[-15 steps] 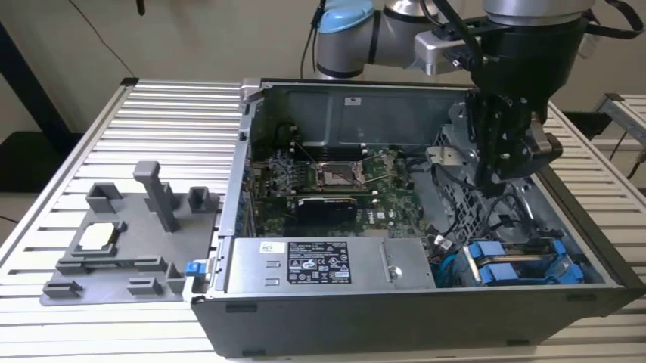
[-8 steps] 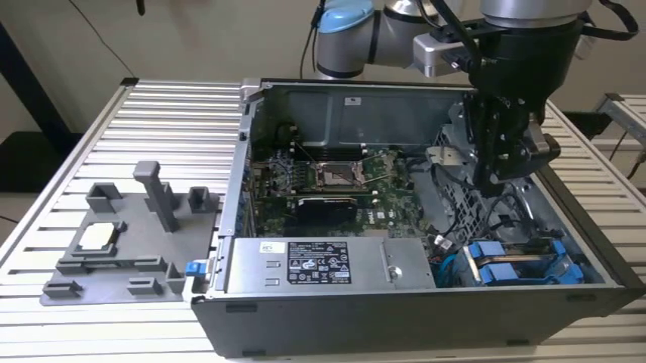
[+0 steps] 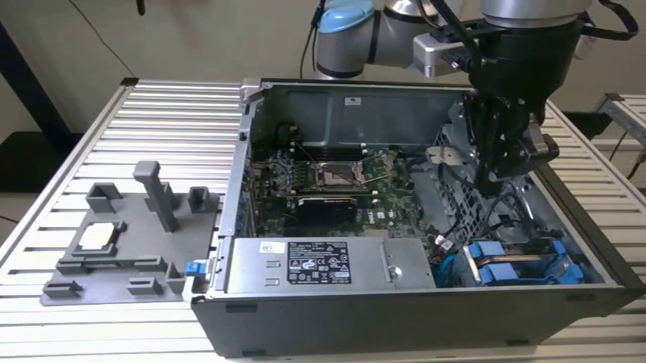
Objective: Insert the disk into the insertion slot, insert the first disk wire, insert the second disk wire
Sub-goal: 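Insert the second disk wire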
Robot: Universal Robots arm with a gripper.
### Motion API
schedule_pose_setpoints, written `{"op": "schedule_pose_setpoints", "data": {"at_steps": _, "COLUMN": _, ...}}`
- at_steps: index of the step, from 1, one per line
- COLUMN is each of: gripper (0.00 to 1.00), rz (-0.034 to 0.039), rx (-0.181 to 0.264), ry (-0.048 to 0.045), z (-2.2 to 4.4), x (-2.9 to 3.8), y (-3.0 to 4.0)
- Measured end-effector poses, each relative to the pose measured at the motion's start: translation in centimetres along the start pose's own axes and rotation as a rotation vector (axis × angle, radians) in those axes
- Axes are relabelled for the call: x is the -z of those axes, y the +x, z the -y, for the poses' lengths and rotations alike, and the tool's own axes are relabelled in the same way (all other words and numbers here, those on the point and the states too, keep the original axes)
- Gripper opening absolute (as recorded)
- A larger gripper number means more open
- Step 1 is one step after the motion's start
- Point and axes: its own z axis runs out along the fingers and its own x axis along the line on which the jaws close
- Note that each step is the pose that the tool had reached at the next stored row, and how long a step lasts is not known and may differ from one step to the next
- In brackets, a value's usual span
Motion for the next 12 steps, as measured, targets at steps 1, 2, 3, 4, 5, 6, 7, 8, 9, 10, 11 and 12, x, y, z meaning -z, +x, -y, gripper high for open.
{"op": "schedule_pose_setpoints", "data": {"at_steps": 1, "gripper": 0.17, "rz": -0.0003, "rx": 0.000, "ry": 0.0000, "z": 0.00, "x": 0.00, "y": 0.00}}
{"op": "schedule_pose_setpoints", "data": {"at_steps": 2, "gripper": 0.16, "rz": -0.0007, "rx": 0.000, "ry": 0.0000, "z": 0.00, "x": 0.00, "y": 0.00}}
{"op": "schedule_pose_setpoints", "data": {"at_steps": 3, "gripper": 0.16, "rz": -0.0011, "rx": 0.000, "ry": 0.0000, "z": 0.00, "x": 0.00, "y": 0.00}}
{"op": "schedule_pose_setpoints", "data": {"at_steps": 4, "gripper": 0.16, "rz": -0.0013, "rx": 0.000, "ry": 0.0000, "z": 0.00, "x": 0.00, "y": 0.00}}
{"op": "schedule_pose_setpoints", "data": {"at_steps": 5, "gripper": 0.16, "rz": -0.0017, "rx": 0.000, "ry": 0.0000, "z": 0.00, "x": 0.00, "y": 0.00}}
{"op": "schedule_pose_setpoints", "data": {"at_steps": 6, "gripper": 0.16, "rz": -0.0020, "rx": 0.000, "ry": 0.0000, "z": 0.00, "x": 0.00, "y": 0.00}}
{"op": "schedule_pose_setpoints", "data": {"at_steps": 7, "gripper": 0.16, "rz": -0.0024, "rx": 0.000, "ry": -0.0001, "z": 0.00, "x": 0.00, "y": 0.00}}
{"op": "schedule_pose_setpoints", "data": {"at_steps": 8, "gripper": 0.16, "rz": -0.0026, "rx": 0.000, "ry": -0.0001, "z": 0.00, "x": 0.00, "y": 0.00}}
{"op": "schedule_pose_setpoints", "data": {"at_steps": 9, "gripper": 0.16, "rz": -0.0030, "rx": 0.001, "ry": 0.0000, "z": 0.00, "x": 0.00, "y": 0.00}}
{"op": "schedule_pose_setpoints", "data": {"at_steps": 10, "gripper": 0.16, "rz": -0.0031, "rx": 0.001, "ry": 0.0000, "z": 0.00, "x": 0.00, "y": 0.00}}
{"op": "schedule_pose_setpoints", "data": {"at_steps": 11, "gripper": 0.16, "rz": -0.0031, "rx": 0.001, "ry": 0.0000, "z": 0.00, "x": 0.00, "y": 0.00}}
{"op": "schedule_pose_setpoints", "data": {"at_steps": 12, "gripper": 0.16, "rz": -0.0030, "rx": 0.001, "ry": 0.0000, "z": 0.00, "x": 0.00, "y": 0.02}}
